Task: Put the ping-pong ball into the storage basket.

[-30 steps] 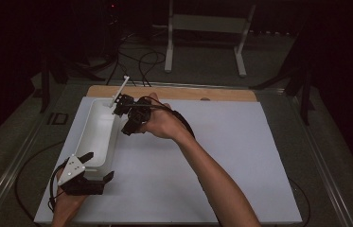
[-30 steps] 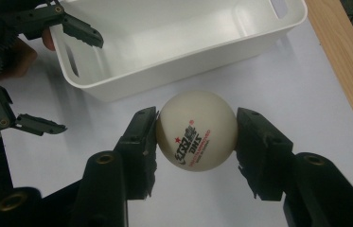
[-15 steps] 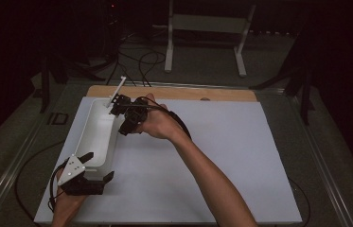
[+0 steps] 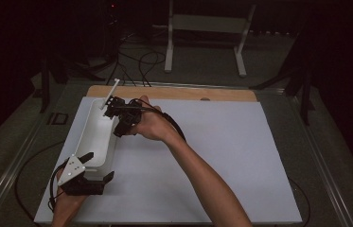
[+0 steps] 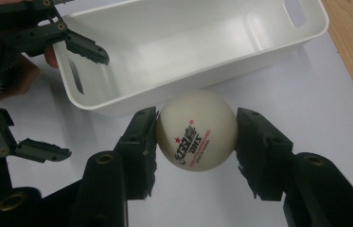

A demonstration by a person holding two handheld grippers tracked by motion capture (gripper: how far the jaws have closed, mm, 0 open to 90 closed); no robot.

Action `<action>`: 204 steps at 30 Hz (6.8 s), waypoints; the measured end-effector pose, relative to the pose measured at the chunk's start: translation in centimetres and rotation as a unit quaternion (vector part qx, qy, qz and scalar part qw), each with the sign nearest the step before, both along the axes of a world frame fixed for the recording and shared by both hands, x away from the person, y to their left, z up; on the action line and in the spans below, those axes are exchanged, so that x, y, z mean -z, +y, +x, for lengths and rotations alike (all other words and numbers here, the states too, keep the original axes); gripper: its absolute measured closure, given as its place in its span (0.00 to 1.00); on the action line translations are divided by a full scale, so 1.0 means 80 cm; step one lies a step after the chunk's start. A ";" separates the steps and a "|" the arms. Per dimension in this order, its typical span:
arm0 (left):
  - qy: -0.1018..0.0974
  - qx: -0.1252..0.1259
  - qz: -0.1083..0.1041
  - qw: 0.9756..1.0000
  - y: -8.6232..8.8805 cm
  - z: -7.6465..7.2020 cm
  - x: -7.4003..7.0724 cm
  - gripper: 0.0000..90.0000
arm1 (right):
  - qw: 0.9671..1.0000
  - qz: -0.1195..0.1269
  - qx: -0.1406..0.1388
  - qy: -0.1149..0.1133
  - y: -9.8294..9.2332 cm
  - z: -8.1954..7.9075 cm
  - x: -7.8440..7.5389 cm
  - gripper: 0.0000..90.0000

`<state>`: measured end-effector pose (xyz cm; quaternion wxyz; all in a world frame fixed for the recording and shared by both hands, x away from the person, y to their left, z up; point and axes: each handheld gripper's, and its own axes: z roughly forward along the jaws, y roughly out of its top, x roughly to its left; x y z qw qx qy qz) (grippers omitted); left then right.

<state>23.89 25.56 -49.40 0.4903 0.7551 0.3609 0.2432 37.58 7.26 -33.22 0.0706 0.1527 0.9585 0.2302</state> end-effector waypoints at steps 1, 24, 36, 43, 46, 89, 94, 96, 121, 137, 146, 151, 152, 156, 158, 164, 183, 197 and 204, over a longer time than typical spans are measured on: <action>0.000 0.000 0.001 1.000 0.000 0.000 0.000 0.00 | 1.000 0.000 0.001 0.002 0.002 -0.001 0.001 0.56; 0.002 0.002 -0.002 1.000 0.000 0.000 0.000 0.00 | 1.000 0.007 -0.001 -0.002 0.027 -0.001 0.007 0.55; 0.002 0.003 -0.003 1.000 0.000 0.000 0.000 0.00 | 1.000 0.007 -0.009 -0.007 0.039 -0.002 0.011 0.55; 0.002 0.003 -0.003 1.000 0.000 0.000 0.000 0.00 | 1.000 0.010 -0.001 -0.008 0.044 0.001 0.014 0.55; 0.002 0.003 -0.004 1.000 0.000 0.000 0.000 0.00 | 1.000 0.013 0.001 -0.008 0.046 0.002 0.015 0.55; 0.002 0.003 -0.006 1.000 -0.001 0.001 0.000 0.00 | 1.000 0.018 -0.009 -0.014 0.082 0.006 0.036 0.55; 0.002 0.004 -0.005 1.000 -0.002 0.000 0.000 0.00 | 1.000 0.014 -0.011 -0.016 0.088 0.003 0.039 0.55; 0.002 0.004 -0.004 1.000 -0.002 0.000 0.000 0.00 | 1.000 0.013 -0.011 -0.014 0.089 0.003 0.041 0.55; 0.001 0.006 -0.002 1.000 -0.003 0.000 0.000 0.00 | 1.000 0.017 0.025 0.005 0.097 0.005 0.051 0.10; 0.000 0.005 -0.001 1.000 -0.004 0.000 0.000 0.00 | 1.000 0.020 0.022 0.004 0.084 0.006 0.053 0.10; 0.001 0.004 0.001 1.000 -0.004 0.000 0.000 0.00 | 0.999 0.023 0.025 0.003 0.065 0.004 0.052 0.10; 0.000 0.004 0.001 1.000 -0.004 0.000 0.000 0.00 | 0.999 0.026 0.031 0.001 0.051 0.003 0.048 0.10; 0.000 0.004 0.001 1.000 -0.004 0.000 0.000 0.00 | 0.999 0.026 0.031 -0.003 0.048 0.002 0.048 0.10; 0.001 0.004 0.000 1.000 -0.005 0.000 0.000 0.00 | 0.999 0.030 0.034 -0.002 0.036 0.001 0.045 0.10; 0.000 0.004 0.000 1.000 -0.005 0.000 0.000 0.00 | 0.999 0.032 0.036 -0.004 0.030 0.000 0.044 0.10; 0.000 0.004 0.001 1.000 -0.005 0.000 0.000 0.00 | 0.999 0.030 0.041 -0.010 0.014 -0.002 0.045 0.10; 0.002 0.005 0.000 1.000 -0.005 0.000 0.000 0.00 | 0.997 0.033 0.066 -0.014 -0.046 -0.003 0.055 0.10; 0.003 0.004 0.002 1.000 -0.005 -0.001 0.000 0.00 | 0.995 0.049 0.087 -0.015 -0.095 -0.009 0.061 0.10; 0.002 0.003 0.003 1.000 -0.005 -0.001 0.000 0.00 | 0.992 0.056 0.110 -0.018 -0.131 -0.010 0.067 0.10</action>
